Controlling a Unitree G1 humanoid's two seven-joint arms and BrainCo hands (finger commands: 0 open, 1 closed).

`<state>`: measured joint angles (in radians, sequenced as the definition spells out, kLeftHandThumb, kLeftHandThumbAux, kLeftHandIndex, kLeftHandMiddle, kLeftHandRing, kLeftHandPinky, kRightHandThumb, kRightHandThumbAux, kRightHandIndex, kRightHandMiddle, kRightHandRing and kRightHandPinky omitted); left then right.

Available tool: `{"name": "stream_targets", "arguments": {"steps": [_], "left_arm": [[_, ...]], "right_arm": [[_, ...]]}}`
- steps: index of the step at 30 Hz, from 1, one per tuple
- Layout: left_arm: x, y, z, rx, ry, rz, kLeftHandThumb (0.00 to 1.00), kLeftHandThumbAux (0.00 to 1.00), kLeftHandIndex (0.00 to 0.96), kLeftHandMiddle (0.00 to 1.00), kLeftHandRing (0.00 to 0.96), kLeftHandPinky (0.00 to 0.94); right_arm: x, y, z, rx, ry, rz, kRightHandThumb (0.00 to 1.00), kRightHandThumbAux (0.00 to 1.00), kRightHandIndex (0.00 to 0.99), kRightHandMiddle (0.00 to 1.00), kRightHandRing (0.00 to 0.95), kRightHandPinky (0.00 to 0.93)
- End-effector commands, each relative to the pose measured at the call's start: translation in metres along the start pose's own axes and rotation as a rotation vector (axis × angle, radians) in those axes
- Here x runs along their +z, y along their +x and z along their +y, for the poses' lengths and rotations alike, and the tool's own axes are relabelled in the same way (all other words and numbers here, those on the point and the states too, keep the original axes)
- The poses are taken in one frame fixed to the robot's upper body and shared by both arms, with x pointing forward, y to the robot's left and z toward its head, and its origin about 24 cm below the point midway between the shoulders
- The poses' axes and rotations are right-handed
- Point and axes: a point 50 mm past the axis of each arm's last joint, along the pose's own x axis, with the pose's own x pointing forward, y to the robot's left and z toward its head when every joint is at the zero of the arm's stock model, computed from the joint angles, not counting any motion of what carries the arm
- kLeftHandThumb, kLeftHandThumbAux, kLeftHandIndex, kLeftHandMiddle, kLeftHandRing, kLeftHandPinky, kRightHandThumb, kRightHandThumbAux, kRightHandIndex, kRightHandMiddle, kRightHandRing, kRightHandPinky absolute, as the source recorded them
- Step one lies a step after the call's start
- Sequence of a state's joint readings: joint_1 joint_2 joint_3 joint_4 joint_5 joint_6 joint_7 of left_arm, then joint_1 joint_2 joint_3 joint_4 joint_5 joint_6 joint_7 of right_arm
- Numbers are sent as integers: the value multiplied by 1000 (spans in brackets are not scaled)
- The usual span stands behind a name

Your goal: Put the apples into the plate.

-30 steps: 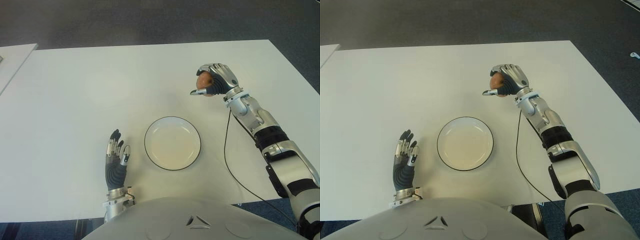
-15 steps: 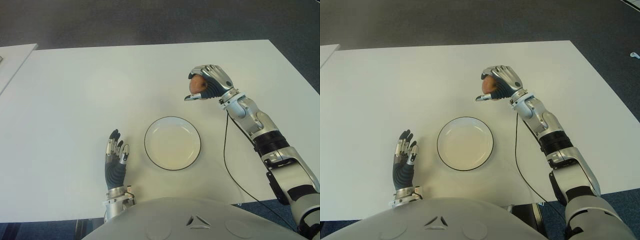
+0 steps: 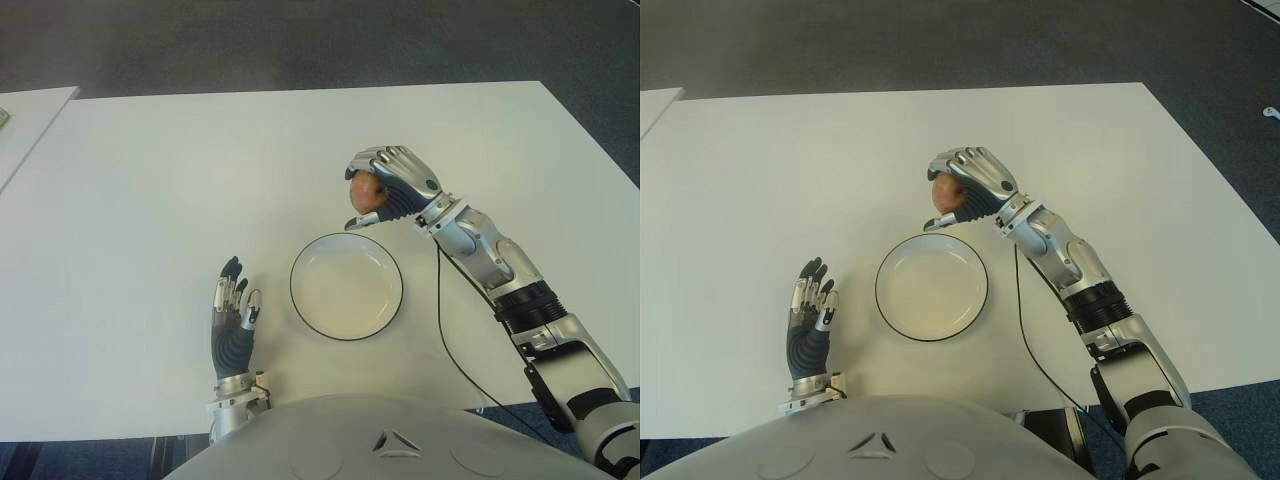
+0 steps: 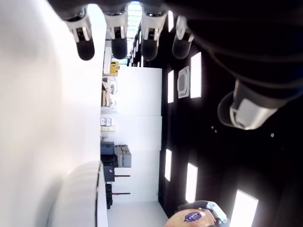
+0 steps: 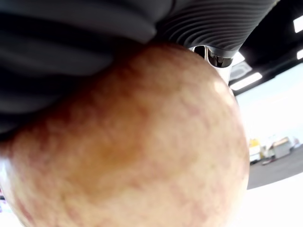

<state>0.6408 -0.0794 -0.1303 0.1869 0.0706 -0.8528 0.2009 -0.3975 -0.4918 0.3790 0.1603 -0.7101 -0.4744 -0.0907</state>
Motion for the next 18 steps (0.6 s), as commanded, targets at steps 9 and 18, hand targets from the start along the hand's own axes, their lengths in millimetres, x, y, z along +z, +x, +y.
{"name": "stream_targets", "arguments": {"steps": [9, 18], "left_arm": [[-15, -8, -1, -19, 4, 96, 71, 461, 0, 0, 0, 0], [-14, -8, -1, -10, 12, 95, 75, 464, 0, 0, 0, 0]], "right_arm": [[22, -7, 15, 85, -5, -134, 951, 658, 385, 504, 521, 823], [34, -19, 30, 139, -37, -196, 950, 659, 385, 501, 517, 831]]}}
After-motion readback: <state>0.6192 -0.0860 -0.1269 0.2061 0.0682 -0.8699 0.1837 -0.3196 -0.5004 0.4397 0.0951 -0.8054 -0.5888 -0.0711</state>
